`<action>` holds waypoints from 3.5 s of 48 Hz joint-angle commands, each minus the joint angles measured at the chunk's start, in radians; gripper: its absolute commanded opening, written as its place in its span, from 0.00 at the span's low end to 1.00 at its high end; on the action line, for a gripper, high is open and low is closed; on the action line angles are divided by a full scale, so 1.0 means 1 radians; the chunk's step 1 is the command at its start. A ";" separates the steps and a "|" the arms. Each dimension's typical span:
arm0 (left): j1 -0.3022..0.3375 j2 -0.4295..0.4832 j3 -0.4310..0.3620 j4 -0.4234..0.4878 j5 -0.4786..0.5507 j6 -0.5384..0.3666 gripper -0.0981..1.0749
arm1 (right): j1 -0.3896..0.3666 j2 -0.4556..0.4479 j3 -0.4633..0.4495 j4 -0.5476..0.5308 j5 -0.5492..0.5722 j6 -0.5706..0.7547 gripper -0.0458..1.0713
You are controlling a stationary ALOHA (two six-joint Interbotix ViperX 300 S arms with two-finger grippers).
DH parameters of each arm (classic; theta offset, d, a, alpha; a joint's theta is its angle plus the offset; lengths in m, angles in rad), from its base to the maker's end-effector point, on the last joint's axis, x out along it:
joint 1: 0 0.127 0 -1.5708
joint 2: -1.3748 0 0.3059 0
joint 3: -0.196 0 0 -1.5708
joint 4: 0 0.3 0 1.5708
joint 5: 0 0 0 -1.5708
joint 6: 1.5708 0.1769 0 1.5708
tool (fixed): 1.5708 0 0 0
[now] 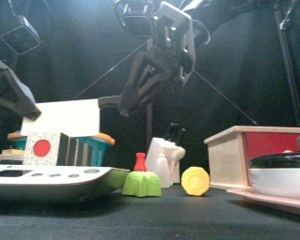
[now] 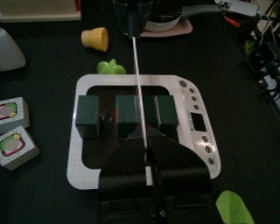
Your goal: Cut sushi piece
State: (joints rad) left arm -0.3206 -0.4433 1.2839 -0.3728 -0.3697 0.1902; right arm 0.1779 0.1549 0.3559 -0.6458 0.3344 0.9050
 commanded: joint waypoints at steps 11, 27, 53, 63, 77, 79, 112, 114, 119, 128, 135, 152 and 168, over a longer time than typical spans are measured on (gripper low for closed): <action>-0.011 -0.002 -0.009 0.002 -0.002 0.003 0.28 | -0.011 -0.009 -0.014 0.000 0.002 0.003 0.40; -0.011 -0.012 -0.023 0.035 -0.011 0.005 0.28 | -0.008 -0.048 -0.014 -0.009 0.005 -0.002 0.40; 0.012 -0.017 -0.023 0.064 -0.009 0.005 0.28 | -0.011 -0.049 -0.014 -0.020 0.005 0.000 0.40; 0.025 -0.017 -0.020 0.071 -0.008 0.005 0.28 | -0.011 -0.048 -0.014 -0.020 0.003 0.000 0.40; 0.025 -0.017 -0.018 0.067 -0.005 0.003 0.28 | -0.011 -0.041 -0.017 -0.017 0.000 0.000 0.40; 0.021 -0.017 -0.018 0.067 -0.005 0.003 0.28 | -0.009 -0.041 -0.015 -0.017 0.000 0.000 0.40; 0.017 -0.012 -0.005 0.057 0.000 0.003 0.28 | -0.011 -0.026 -0.011 -0.011 0.002 0.002 0.40; 0.017 -0.011 -0.005 0.052 0.000 0.003 0.28 | -0.011 -0.023 -0.011 -0.009 0.000 0.002 0.40; 0.017 -0.008 -0.002 0.040 0.000 0.003 0.28 | -0.011 -0.023 -0.011 -0.008 0.000 0.002 0.40; 0.017 -0.005 0.003 0.028 0.000 0.003 0.28 | -0.012 -0.017 -0.011 -0.003 0.000 0.003 0.40; 0.017 -0.003 0.003 0.023 0.000 0.003 0.28 | -0.011 -0.009 -0.011 0.008 0.000 0.002 0.40; 0.015 -0.009 -0.012 0.032 0.000 0.003 0.28 | -0.005 -0.028 -0.015 0.008 0.005 0.000 0.40; 0.015 -0.034 -0.018 0.057 0.000 0.003 0.28 | -0.003 -0.044 -0.017 -0.006 0.005 0.000 0.40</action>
State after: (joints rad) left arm -0.2976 -0.4709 1.2855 -0.3221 -0.3666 0.1933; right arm 0.1779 0.1580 0.3559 -0.6489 0.3359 0.9050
